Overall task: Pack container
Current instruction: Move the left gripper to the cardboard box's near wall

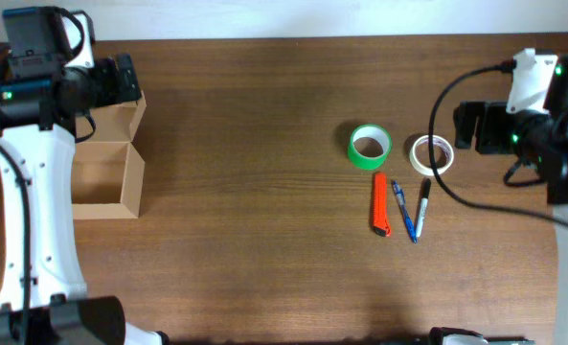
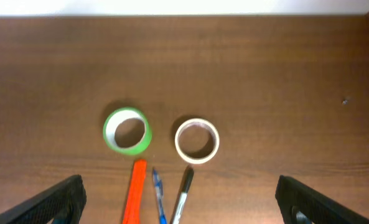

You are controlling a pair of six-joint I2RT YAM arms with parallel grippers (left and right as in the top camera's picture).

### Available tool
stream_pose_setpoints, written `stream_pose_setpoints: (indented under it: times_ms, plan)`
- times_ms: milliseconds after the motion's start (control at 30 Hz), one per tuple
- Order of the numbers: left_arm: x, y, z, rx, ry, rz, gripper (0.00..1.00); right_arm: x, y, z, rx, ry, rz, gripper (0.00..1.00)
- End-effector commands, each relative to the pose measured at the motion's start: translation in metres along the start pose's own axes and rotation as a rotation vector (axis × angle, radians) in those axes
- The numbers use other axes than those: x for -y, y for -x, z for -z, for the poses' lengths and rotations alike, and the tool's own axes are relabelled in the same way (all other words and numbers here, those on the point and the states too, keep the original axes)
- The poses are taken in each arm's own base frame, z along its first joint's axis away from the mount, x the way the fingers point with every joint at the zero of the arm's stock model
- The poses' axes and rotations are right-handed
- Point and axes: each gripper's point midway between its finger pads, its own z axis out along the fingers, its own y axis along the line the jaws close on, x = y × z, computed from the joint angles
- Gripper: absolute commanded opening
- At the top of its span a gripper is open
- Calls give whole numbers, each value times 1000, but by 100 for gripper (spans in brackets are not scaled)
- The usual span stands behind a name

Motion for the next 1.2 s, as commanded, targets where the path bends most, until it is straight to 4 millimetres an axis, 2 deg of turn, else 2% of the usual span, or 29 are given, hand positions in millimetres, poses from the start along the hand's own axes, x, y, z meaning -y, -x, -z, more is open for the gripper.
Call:
stream_pose_setpoints:
  times_ms: [0, 100, 167, 367, 433, 467, 533, 667, 800, 900, 933, 967, 1000, 1033, 1067, 1167]
  plan:
    - [-10, -15, -16, -93, 31, -51, 100, -6, -4, -20, -64, 61, 6, 99]
    - [-14, -47, -33, -241, 35, -44, 99, -5, -10, -41, -123, 65, -56, 99]
    - [-15, -65, -45, -330, 35, -42, 95, -4, -13, -56, -159, 66, -85, 99]
    - [-20, -101, -81, -507, 51, -63, 90, -3, -22, -85, -234, 65, -146, 99]
    - [-22, -115, -93, -569, 54, -65, 89, -3, -24, -89, -242, 63, -159, 99]
    - [-23, -120, -98, -595, 61, -67, 84, -3, -23, -89, -242, 63, -160, 99]
    - [-31, -135, -111, -661, 98, -80, 80, -2, -23, -90, -242, 63, -159, 99]
    - [-39, -152, -123, -736, 135, -97, 80, -2, -23, -90, -243, 62, -160, 99]
    - [-40, -169, -133, -806, 136, -100, 73, -2, -23, -90, -243, 62, -159, 99]
    - [-40, -177, -138, -841, 134, -101, 59, -2, -23, -90, -243, 62, -159, 99]
    - [-40, -179, -138, -848, 132, -100, 48, -2, -23, -90, -243, 62, -159, 99]
    - [-39, -182, -139, -856, 132, -95, 33, -2, -23, -90, -243, 62, -159, 99]
    - [-39, -183, -140, -860, 133, -87, 14, -2, -23, -90, -243, 62, -159, 99]
    - [-39, -183, -140, -860, 135, -82, 5, -2, -23, -90, -243, 62, -160, 99]
    - [-39, -183, -140, -858, 139, -73, 2, -2, -23, -90, -242, 62, -159, 99]
    - [-39, -183, -140, -857, 144, -60, 2, -2, -23, -90, -242, 62, -159, 99]
